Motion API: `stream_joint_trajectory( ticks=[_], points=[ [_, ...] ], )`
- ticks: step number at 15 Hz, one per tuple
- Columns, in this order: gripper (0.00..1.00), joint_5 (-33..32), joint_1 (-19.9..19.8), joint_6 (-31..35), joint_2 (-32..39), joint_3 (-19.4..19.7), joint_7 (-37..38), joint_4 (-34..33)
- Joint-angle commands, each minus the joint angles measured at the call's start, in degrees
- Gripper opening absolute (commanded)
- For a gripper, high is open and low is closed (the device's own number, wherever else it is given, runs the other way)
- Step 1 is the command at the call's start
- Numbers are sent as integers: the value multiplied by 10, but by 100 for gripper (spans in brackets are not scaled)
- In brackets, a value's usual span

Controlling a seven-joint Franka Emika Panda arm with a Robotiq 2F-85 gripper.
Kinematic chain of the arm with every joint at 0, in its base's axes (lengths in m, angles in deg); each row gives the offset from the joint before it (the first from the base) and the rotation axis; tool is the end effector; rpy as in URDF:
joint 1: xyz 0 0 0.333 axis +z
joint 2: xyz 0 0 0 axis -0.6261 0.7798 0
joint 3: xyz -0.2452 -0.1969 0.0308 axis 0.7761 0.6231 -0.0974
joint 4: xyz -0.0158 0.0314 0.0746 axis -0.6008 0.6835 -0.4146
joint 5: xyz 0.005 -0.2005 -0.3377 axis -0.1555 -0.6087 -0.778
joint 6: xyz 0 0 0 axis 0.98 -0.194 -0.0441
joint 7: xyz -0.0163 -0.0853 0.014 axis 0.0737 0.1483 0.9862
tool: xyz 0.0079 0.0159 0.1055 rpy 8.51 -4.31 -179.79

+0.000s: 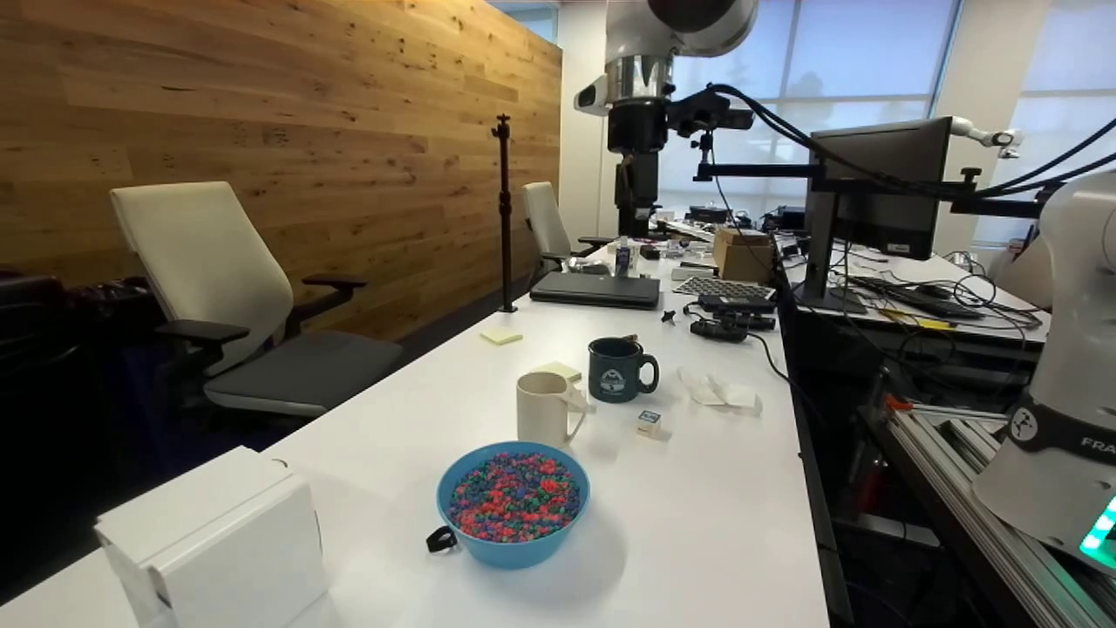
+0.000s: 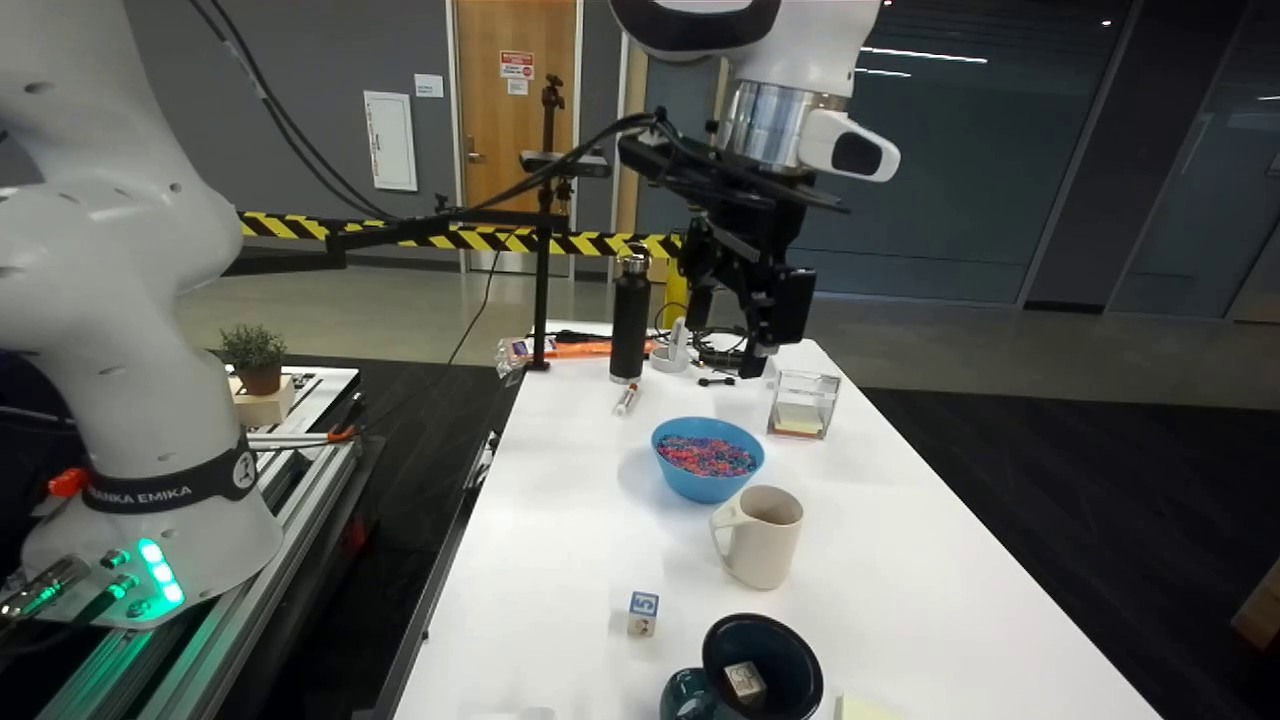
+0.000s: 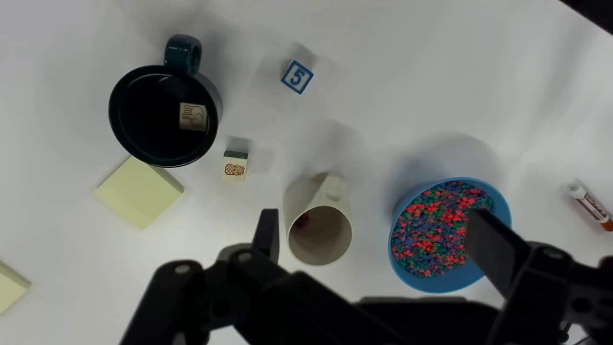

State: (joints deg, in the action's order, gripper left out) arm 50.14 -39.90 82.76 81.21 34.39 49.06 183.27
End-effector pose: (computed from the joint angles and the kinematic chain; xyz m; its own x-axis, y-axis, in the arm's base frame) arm 0.5215 -0.0959 0.4532 0.9584 0.2855 -0.0020 0.2839 -0.9537 -0.0990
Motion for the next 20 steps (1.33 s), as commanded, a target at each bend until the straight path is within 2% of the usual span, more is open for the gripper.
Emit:
stream_joint_trajectory(
  ticks=[1, 3, 4, 8, 11, 16, 20],
  points=[
    [100, 5, -15, -9, 10, -14, -1, -12],
    [100, 7, -17, -14, 19, -15, -1, -22],
    [100, -13, -14, 19, 12, -19, -16, -2],
    [100, -80, -12, 139, 50, -33, 44, 20],
    [100, -95, -12, 180, 88, -41, 86, 17],
    [100, -72, -16, 199, 139, -50, 112, -3],
    [100, -71, -22, 199, 175, -54, 99, -29]
  ],
)
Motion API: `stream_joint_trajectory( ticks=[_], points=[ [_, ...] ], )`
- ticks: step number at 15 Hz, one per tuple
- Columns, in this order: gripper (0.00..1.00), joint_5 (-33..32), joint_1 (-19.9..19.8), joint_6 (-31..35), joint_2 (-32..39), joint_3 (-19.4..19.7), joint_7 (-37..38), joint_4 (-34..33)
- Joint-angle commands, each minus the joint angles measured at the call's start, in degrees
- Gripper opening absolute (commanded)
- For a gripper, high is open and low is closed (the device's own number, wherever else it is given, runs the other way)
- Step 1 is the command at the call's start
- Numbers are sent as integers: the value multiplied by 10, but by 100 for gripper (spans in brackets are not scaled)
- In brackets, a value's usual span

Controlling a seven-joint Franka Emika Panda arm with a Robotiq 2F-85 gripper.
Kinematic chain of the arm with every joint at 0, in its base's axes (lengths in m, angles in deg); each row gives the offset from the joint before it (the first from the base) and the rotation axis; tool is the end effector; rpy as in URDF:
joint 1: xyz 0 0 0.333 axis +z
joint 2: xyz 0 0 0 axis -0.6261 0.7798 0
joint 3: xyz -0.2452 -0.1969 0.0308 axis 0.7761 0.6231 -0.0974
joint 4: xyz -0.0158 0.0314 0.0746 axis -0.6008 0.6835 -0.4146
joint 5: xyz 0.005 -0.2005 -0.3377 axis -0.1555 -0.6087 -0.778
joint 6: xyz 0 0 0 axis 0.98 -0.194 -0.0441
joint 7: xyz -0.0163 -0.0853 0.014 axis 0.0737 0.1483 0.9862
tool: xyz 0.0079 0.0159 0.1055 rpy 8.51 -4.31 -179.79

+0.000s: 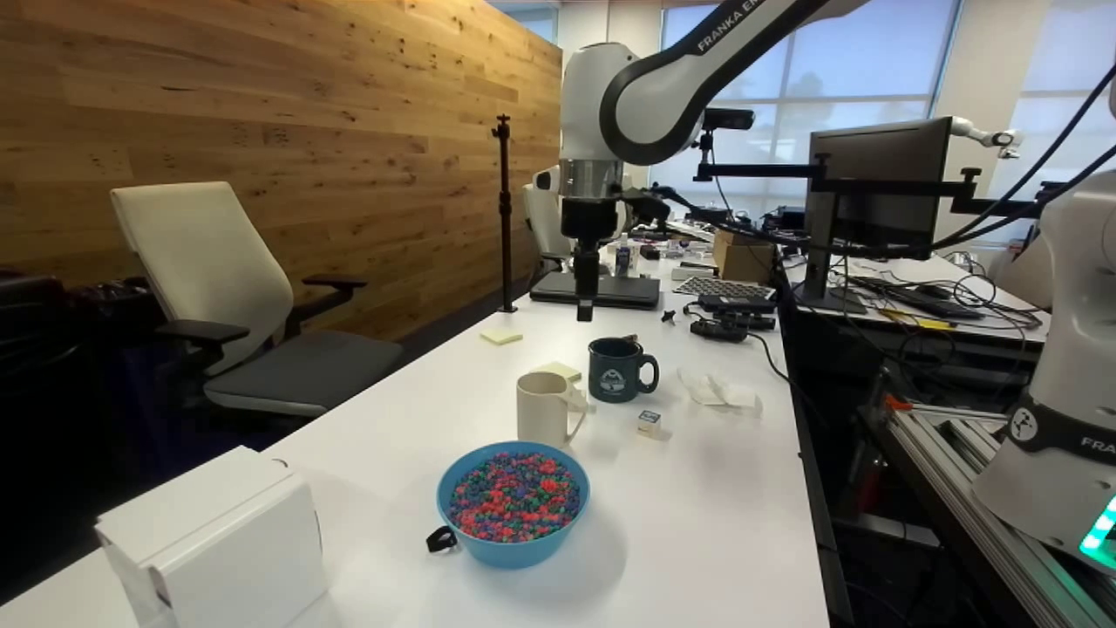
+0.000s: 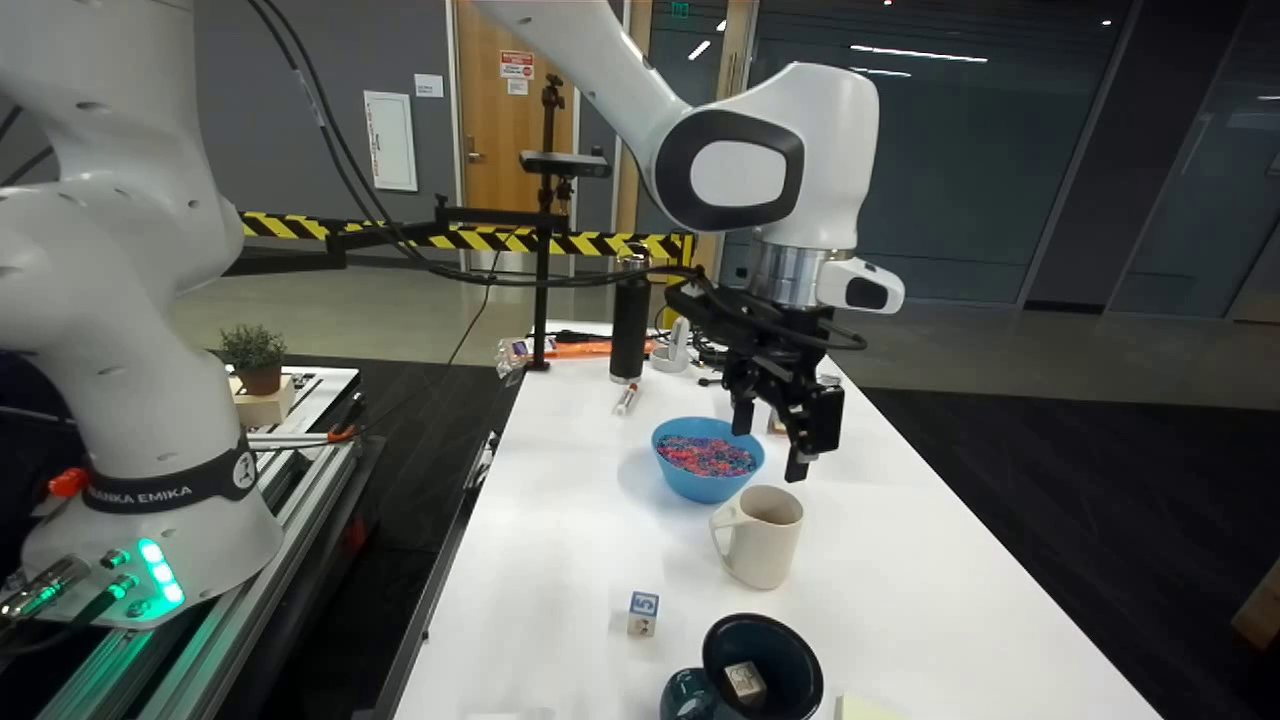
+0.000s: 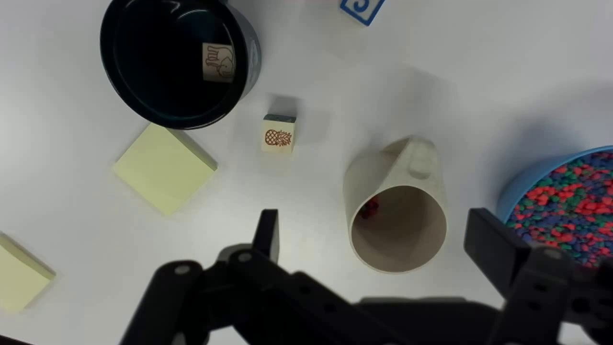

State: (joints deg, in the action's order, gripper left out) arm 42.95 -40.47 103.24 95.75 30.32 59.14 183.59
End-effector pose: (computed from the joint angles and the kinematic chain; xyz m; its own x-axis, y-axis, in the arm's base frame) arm 0.5785 -0.0747 0.3409 0.9712 0.2365 0.0301 0.2342 -0.9700 0.0650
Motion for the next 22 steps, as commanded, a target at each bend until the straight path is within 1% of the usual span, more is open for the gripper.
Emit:
stream_joint_trajectory(
  ticks=[1, 3, 5, 6, 7, 10, 12, 18, 20, 22],
  points=[
    [100, 3, -19, -19, 35, -16, -13, -40],
    [100, 0, -23, -19, 47, -20, -21, -56],
    [100, -6, -25, -37, 50, -23, -21, -66],
    [100, -19, -20, -48, 46, -17, 9, -67],
    [100, -5, -23, -20, 43, -23, -5, -48],
    [100, -4, -24, -33, 44, -23, -2, -56],
    [100, 1, -27, -8, 54, -27, -15, -57],
    [100, 29, -45, 80, 116, -53, -45, -93],
    [100, 32, -53, 96, 132, -63, -52, -103],
    [100, 30, -59, 99, 146, -70, -55, -113]
  ],
)
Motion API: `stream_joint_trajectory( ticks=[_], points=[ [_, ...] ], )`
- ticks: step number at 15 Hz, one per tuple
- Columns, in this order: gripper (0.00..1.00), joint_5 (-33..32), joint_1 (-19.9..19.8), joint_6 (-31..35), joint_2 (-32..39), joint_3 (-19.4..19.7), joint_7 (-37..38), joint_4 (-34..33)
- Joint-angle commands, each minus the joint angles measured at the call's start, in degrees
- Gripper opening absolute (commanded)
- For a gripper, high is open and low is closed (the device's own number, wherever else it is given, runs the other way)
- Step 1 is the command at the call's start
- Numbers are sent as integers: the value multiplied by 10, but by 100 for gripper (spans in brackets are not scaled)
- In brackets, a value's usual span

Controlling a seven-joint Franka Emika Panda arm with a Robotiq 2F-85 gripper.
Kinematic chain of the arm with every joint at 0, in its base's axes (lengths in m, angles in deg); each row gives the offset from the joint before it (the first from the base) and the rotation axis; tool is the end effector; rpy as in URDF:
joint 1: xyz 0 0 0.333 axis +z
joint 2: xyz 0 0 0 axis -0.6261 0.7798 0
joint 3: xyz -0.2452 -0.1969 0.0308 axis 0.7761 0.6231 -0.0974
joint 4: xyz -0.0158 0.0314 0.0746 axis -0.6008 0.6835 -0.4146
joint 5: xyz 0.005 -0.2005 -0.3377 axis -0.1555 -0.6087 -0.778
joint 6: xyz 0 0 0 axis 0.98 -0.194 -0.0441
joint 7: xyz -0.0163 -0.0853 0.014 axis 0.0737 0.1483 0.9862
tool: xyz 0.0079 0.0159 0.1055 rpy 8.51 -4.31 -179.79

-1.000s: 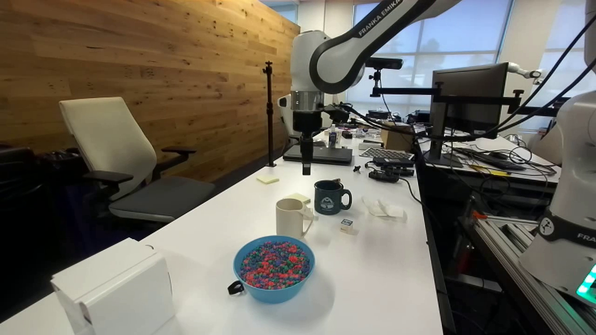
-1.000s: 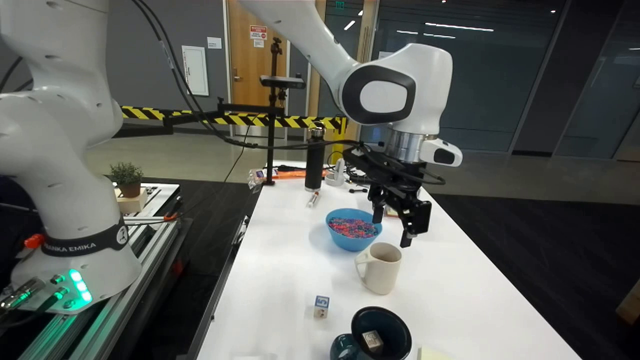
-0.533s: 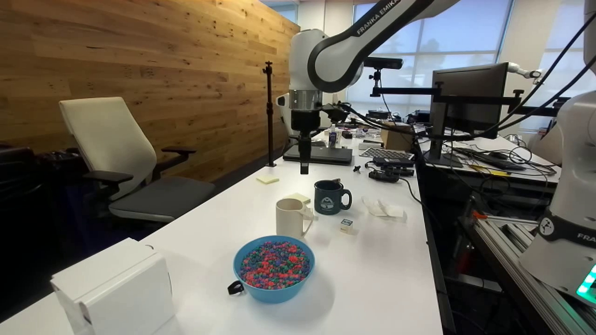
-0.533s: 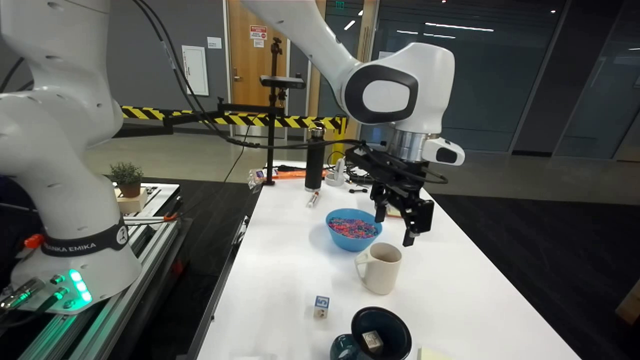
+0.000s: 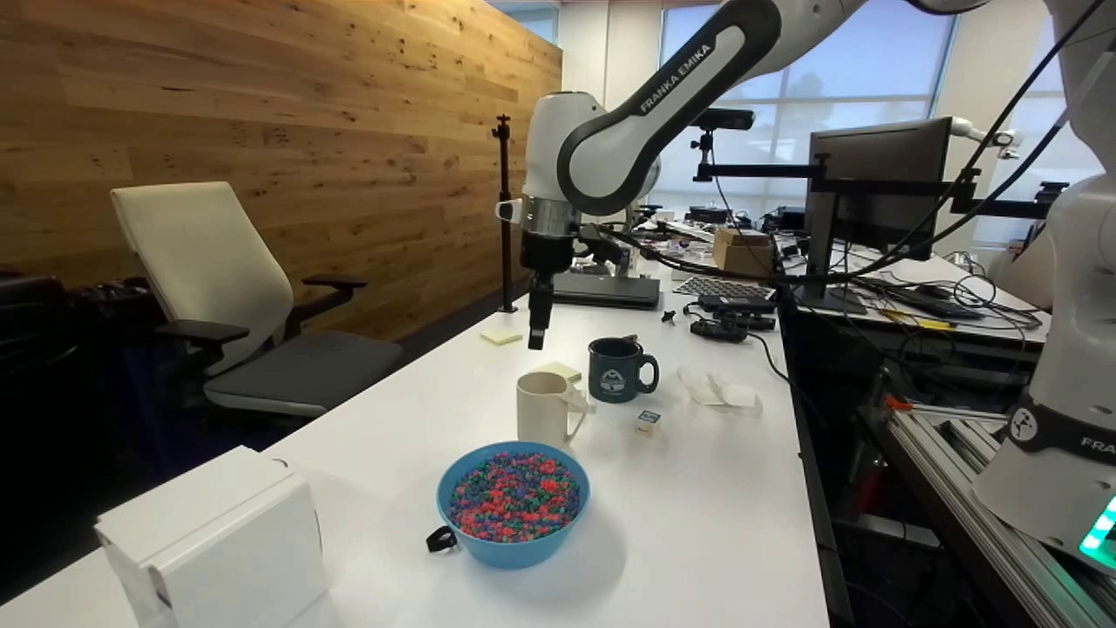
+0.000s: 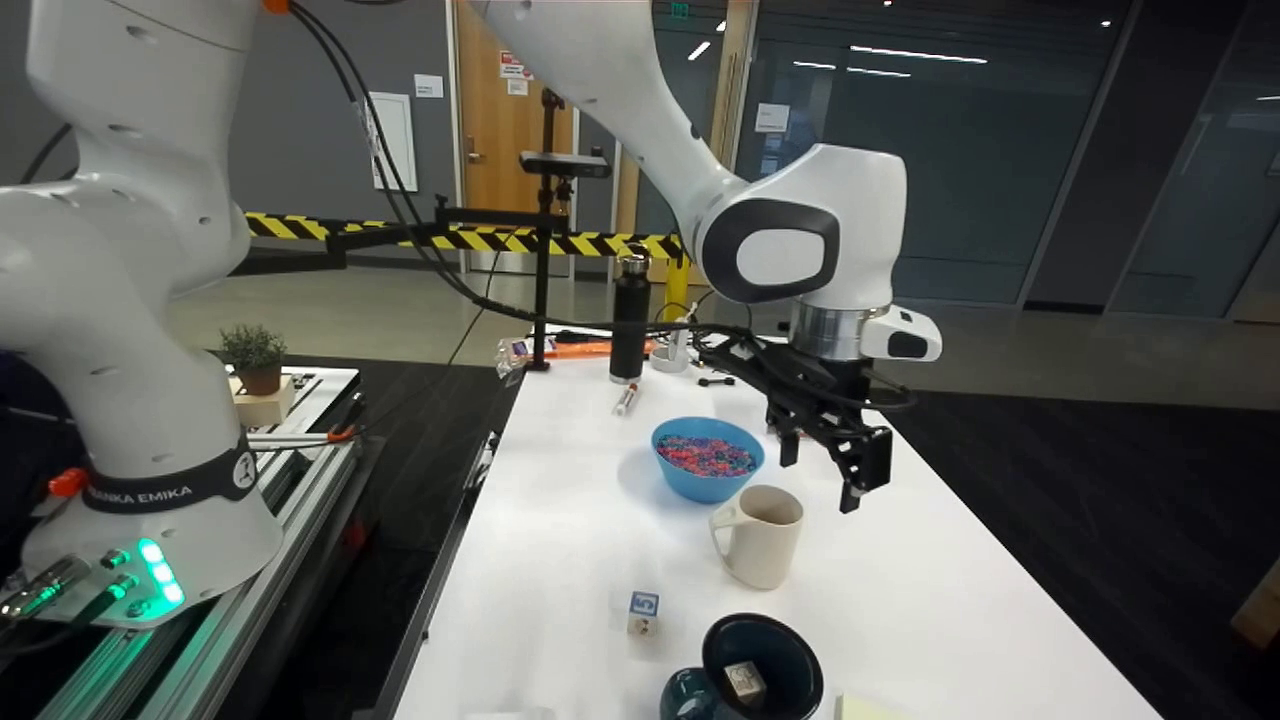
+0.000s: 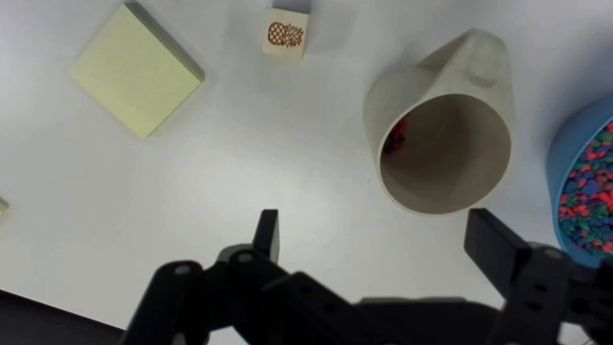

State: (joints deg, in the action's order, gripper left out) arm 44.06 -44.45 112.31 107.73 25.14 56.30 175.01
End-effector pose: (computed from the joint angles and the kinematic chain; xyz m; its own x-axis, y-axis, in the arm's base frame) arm 0.6356 -0.0687 0.2937 0.9470 0.2938 0.1298 0.2862 -0.9553 0.0742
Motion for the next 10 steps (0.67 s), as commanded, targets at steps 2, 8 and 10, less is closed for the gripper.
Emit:
stream_joint_trajectory(
  ticks=[2, 8, 10],
  points=[
    [100, 15, -24, 3, 39, -21, -25, -40],
    [100, 19, -45, 1, 71, -35, -42, -67],
    [100, 17, -49, 2, 68, -39, -50, -60]
  ],
)
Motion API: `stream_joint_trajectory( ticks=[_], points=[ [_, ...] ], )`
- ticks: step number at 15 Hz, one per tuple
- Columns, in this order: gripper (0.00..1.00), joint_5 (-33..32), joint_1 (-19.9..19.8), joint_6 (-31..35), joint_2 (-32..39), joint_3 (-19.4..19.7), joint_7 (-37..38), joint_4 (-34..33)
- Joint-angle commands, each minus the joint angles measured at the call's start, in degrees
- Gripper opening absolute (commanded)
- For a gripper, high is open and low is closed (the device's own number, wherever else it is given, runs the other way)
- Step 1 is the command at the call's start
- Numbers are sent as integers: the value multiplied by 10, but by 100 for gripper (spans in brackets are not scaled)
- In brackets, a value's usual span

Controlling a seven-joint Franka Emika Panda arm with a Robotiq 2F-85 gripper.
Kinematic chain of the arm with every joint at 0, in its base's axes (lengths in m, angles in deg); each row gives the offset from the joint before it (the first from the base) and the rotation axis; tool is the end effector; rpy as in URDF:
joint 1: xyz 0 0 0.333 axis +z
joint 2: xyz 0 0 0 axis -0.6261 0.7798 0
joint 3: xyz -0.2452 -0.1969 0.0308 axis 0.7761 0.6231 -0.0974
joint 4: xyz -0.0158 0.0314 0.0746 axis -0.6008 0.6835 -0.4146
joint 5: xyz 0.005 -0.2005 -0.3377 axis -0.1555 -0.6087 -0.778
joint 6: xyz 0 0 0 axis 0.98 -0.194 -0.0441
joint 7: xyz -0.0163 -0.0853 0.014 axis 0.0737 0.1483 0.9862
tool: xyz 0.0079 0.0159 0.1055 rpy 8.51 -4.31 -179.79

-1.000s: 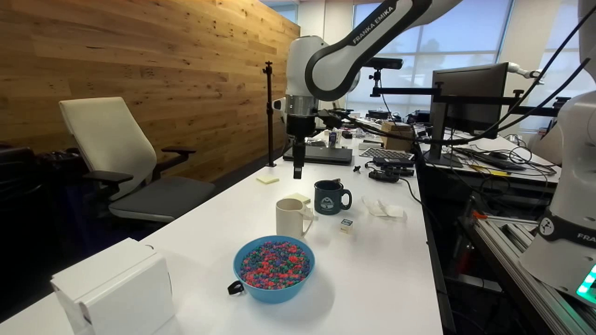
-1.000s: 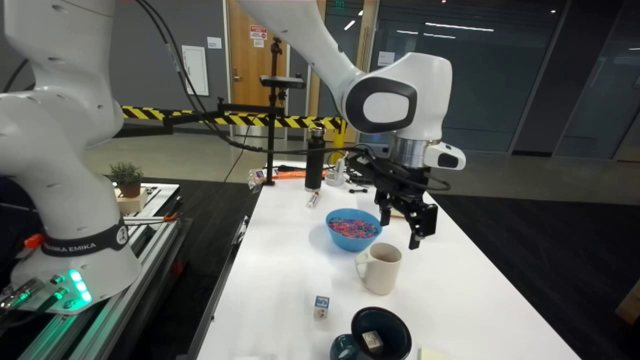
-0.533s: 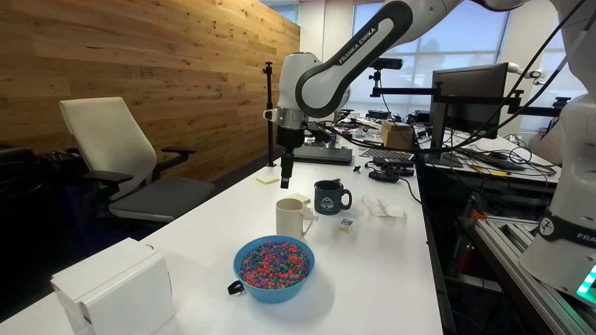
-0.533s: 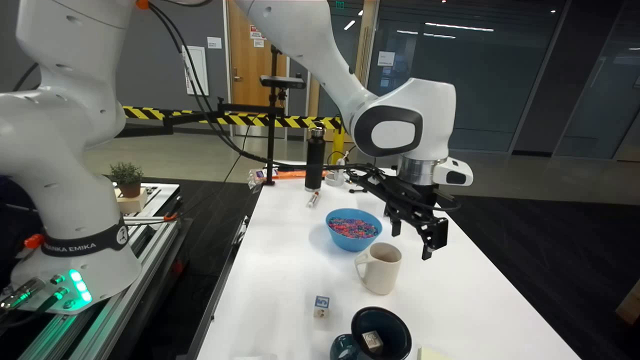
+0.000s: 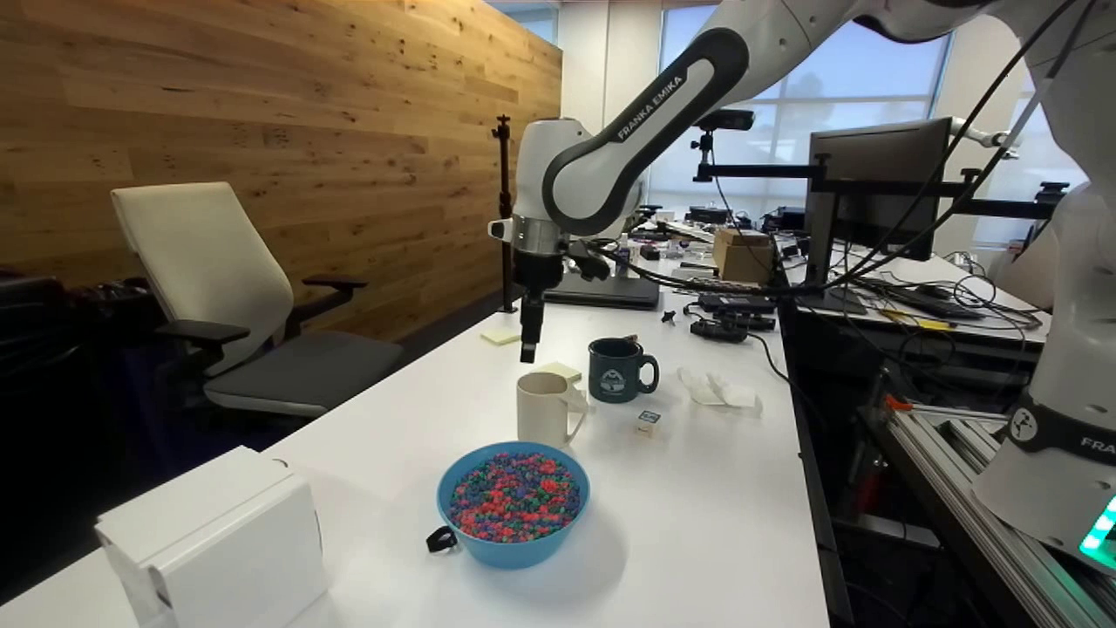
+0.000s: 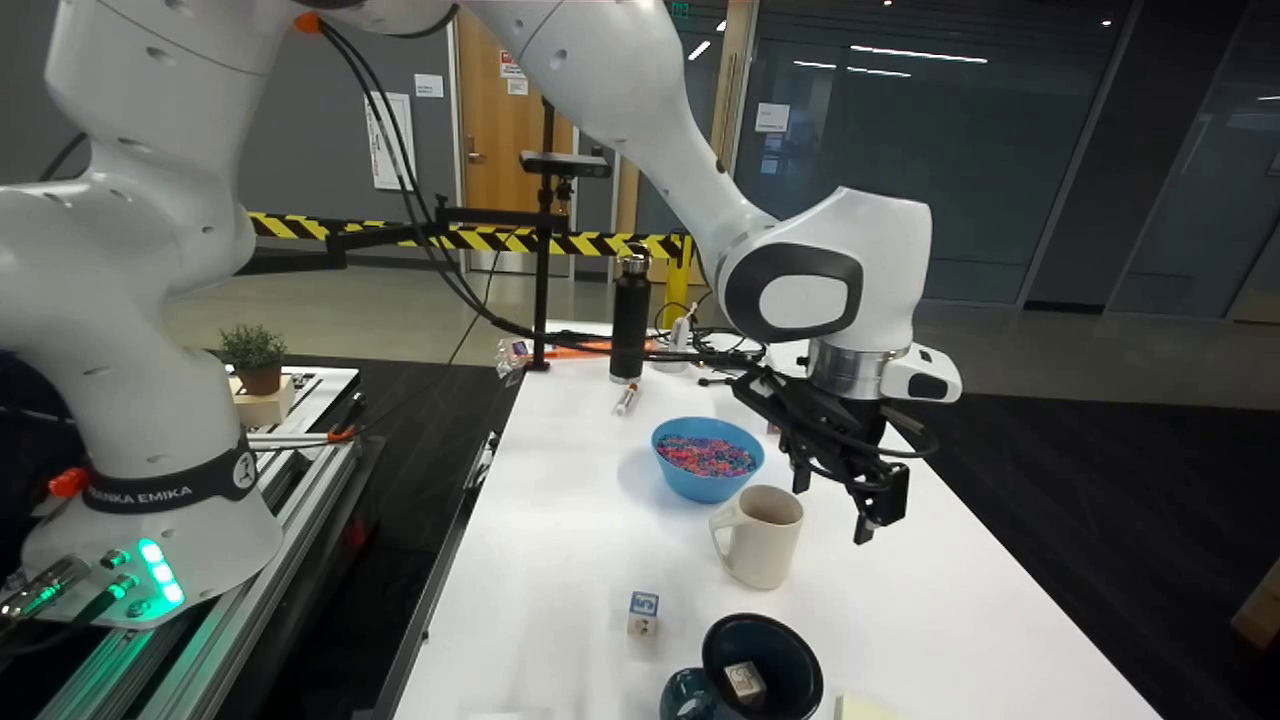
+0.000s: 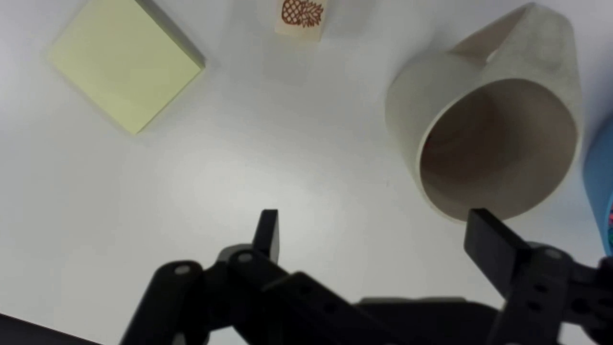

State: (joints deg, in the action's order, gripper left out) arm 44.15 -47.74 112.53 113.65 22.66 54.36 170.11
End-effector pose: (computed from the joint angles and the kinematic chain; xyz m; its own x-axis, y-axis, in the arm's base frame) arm 0.6546 -0.0822 0.2645 0.9445 0.3041 0.1240 0.2997 -0.9525 0.0534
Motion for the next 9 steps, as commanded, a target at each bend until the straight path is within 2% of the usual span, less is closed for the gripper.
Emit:
stream_joint_trajectory(
  ticks=[1, 9],
  points=[
    [100, 15, -19, 2, 9, -16, -36, -8],
    [100, 7, -22, 4, 11, -19, -54, 2]
  ],
)
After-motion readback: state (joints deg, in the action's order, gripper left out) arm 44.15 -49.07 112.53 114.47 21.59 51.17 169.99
